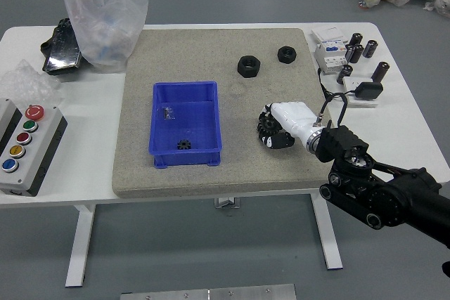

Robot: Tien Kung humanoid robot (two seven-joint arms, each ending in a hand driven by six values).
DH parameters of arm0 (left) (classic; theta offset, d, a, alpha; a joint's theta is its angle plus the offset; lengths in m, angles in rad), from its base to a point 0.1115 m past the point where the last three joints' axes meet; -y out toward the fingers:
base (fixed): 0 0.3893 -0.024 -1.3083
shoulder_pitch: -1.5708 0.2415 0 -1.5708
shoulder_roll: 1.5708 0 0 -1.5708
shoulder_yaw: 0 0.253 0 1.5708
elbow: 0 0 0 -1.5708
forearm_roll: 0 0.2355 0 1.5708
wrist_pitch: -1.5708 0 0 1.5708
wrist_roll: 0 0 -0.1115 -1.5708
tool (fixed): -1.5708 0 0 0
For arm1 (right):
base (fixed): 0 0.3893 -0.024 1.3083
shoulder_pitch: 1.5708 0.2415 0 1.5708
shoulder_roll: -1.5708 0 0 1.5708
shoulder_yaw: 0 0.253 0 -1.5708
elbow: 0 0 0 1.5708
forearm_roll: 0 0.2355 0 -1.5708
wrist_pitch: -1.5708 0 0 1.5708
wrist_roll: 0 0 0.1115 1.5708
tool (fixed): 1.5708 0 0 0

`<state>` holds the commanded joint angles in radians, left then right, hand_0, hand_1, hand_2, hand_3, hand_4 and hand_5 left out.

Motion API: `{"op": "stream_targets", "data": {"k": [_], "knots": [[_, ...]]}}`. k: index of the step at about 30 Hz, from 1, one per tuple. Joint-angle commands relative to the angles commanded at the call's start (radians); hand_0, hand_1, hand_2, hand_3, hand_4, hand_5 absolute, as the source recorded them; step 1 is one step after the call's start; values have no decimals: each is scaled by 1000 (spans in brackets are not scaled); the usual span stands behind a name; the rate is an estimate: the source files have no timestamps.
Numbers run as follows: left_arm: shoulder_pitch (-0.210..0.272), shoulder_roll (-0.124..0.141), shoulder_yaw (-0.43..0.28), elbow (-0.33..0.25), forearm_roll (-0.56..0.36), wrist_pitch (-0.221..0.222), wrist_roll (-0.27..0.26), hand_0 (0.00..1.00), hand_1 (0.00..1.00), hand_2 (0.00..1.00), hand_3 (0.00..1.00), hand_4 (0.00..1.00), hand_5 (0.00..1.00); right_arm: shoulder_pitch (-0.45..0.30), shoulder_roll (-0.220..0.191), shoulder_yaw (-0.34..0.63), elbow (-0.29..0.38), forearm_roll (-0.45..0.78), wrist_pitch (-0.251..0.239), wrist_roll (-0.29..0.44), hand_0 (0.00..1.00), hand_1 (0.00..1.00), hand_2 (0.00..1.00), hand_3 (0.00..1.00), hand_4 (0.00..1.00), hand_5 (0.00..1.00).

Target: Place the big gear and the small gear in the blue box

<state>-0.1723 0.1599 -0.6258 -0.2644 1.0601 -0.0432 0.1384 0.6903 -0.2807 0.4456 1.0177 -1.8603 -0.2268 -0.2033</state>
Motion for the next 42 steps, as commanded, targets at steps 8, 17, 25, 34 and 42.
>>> {"op": "stream_targets", "data": {"k": [8, 17, 25, 34, 42], "knots": [[5, -2, -24, 1, 25, -5, 9, 667, 642, 620, 670, 734, 373, 55, 12, 5, 133, -73, -2, -8, 265, 442, 397, 516, 404, 2], [5, -4, -41, -1, 47, -11, 17, 667, 642, 622, 672, 740, 387, 143, 120, -75, 229, -144, 18, -20, 286, 486, 483, 550, 426, 2], [7, -1, -53, -2, 62, -15, 22, 667, 642, 624, 675, 746, 403, 179, 170, -141, 160, -156, 56, -31, 344, 640, 652, 637, 436, 185], [5, -2, -62, -3, 72, -18, 27, 667, 642, 624, 675, 748, 409, 178, 176, -152, 144, -152, 100, -47, 402, 741, 802, 781, 813, 388], [4, -2, -62, -3, 71, -18, 27, 667, 642, 625, 675, 749, 409, 176, 173, -155, 149, -141, 111, -51, 402, 741, 801, 793, 863, 434]]}}
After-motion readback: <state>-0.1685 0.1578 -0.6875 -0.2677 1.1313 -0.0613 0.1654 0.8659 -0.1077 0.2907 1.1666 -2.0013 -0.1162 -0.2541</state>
